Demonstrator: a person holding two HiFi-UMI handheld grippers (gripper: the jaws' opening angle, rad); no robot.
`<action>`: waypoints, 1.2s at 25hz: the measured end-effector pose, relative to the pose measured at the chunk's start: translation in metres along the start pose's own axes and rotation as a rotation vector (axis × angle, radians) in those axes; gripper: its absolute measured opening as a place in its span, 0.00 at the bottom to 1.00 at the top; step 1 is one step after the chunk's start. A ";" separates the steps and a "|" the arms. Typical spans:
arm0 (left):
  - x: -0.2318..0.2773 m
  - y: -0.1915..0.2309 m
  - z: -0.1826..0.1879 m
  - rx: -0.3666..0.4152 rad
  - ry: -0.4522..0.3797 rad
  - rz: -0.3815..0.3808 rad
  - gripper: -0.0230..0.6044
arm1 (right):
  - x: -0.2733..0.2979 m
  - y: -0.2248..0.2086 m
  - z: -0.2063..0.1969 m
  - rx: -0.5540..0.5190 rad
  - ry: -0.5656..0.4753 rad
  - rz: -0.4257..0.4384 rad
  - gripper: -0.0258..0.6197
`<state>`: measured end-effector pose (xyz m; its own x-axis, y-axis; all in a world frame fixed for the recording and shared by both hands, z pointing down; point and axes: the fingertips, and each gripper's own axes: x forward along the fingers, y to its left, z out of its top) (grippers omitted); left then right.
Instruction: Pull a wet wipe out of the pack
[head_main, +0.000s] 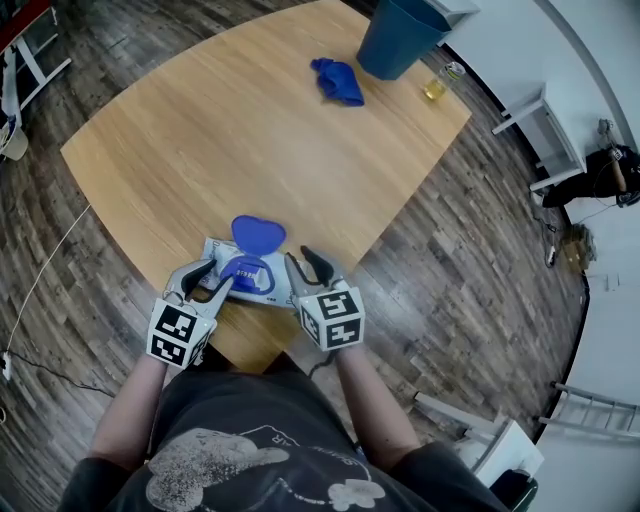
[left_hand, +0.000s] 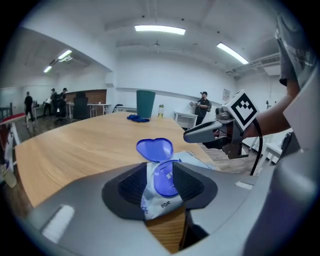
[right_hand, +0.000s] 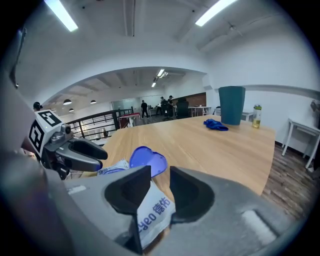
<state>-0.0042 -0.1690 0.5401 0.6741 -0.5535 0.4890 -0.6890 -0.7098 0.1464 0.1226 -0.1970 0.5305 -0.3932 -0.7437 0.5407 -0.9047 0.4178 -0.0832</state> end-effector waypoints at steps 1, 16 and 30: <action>0.003 -0.008 0.001 0.045 0.007 -0.011 0.35 | -0.003 0.000 -0.003 0.000 0.003 -0.003 0.21; 0.038 -0.041 0.001 0.242 0.068 0.160 0.09 | -0.018 0.018 -0.021 0.000 0.008 0.061 0.21; 0.007 0.013 -0.012 0.224 0.111 0.350 0.07 | 0.012 0.090 -0.030 -0.233 0.164 0.339 0.18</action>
<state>-0.0116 -0.1766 0.5553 0.3685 -0.7364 0.5674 -0.7881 -0.5711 -0.2296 0.0416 -0.1524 0.5542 -0.6135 -0.4593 0.6424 -0.6603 0.7445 -0.0984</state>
